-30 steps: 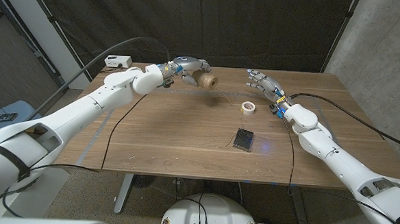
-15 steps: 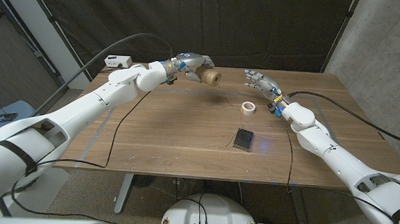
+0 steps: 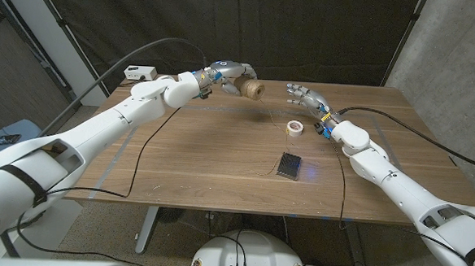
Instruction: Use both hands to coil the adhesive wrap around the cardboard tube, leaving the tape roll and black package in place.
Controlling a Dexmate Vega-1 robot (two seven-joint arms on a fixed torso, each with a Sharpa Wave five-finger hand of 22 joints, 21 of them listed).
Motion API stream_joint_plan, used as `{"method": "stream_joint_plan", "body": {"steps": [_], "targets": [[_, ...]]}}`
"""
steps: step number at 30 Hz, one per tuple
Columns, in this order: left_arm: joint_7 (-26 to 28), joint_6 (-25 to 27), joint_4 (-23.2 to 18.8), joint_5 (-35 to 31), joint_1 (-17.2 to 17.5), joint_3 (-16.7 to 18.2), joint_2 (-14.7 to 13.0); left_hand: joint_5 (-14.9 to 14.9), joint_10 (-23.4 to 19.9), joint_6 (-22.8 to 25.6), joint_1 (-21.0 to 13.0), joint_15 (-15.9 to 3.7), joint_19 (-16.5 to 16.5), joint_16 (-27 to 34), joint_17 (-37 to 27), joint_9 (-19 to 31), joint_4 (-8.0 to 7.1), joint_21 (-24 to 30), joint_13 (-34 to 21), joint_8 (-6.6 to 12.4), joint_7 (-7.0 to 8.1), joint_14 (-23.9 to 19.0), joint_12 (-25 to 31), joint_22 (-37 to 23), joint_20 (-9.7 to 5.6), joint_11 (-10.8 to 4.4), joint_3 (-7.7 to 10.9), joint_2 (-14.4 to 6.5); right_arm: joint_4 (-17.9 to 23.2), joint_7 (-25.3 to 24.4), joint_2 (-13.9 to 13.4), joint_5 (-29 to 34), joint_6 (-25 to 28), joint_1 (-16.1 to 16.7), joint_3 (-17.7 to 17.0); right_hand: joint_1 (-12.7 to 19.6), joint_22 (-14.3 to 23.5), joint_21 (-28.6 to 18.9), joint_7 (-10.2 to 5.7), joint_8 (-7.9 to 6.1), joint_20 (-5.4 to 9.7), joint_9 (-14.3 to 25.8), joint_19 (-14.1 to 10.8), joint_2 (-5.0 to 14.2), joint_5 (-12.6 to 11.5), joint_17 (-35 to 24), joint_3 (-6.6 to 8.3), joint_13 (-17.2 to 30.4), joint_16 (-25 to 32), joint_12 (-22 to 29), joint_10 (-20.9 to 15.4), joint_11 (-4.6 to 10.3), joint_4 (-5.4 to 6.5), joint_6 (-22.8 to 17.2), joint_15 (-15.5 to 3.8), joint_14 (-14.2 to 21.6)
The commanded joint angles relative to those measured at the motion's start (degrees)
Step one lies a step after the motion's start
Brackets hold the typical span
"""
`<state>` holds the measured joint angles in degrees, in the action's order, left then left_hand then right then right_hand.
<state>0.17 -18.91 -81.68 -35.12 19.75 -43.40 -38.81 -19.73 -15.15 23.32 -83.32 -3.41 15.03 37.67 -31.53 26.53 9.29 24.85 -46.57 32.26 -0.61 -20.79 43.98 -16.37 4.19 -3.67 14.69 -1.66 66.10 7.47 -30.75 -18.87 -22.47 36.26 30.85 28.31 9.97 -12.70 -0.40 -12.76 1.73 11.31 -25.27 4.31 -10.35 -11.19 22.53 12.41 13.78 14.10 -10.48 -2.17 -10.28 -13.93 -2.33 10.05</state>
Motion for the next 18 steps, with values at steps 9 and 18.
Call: {"method": "stream_joint_plan", "body": {"steps": [9, 18], "targets": [[1.0, -0.7, 1.1, 0.1, -0.9, -0.3, 0.5, -0.7, -0.7, 0.6, -2.2, -0.52, -0.4, 0.1, -3.5, 0.0, -0.33, 0.8, -0.2, 0.61, -0.13, -0.8, 0.1, -0.2, 0.03, -0.12, 0.56, -3.8, 0.4, -0.3, 0.8, 1.9, 2.8, -1.4, 1.9, 2.8, 0.2, -0.4, 0.11, -0.46, 0.95, 0.3, -1.8, -0.63, 0.1, -0.2, 0.02, 0.2, 0.6, 0.5, -1.6, 0.16, -0.11, -1.4, -0.79, 2.0], [1.0, -0.6, 1.5, 1.1, -1.3, -0.2, 1.2, -0.8, -0.8, 0.6, -2.1, -0.51, -0.5, -0.1, -3.4, -0.1, -0.36, 0.9, -0.3, 0.64, -0.03, -0.9, 0.0, -0.2, 0.03, -0.14, 0.61, -3.8, -1.7, 1.1, 1.5, 1.9, 2.7, -2.8, 2.6, 4.4, 0.2, -0.3, 0.37, -0.46, 0.99, 0.3, -2.3, -0.85, 0.1, -0.4, 0.14, 0.4, 0.8, 0.5, -2.0, 0.1, -0.1, -1.8, -0.78, 2.6]]}}
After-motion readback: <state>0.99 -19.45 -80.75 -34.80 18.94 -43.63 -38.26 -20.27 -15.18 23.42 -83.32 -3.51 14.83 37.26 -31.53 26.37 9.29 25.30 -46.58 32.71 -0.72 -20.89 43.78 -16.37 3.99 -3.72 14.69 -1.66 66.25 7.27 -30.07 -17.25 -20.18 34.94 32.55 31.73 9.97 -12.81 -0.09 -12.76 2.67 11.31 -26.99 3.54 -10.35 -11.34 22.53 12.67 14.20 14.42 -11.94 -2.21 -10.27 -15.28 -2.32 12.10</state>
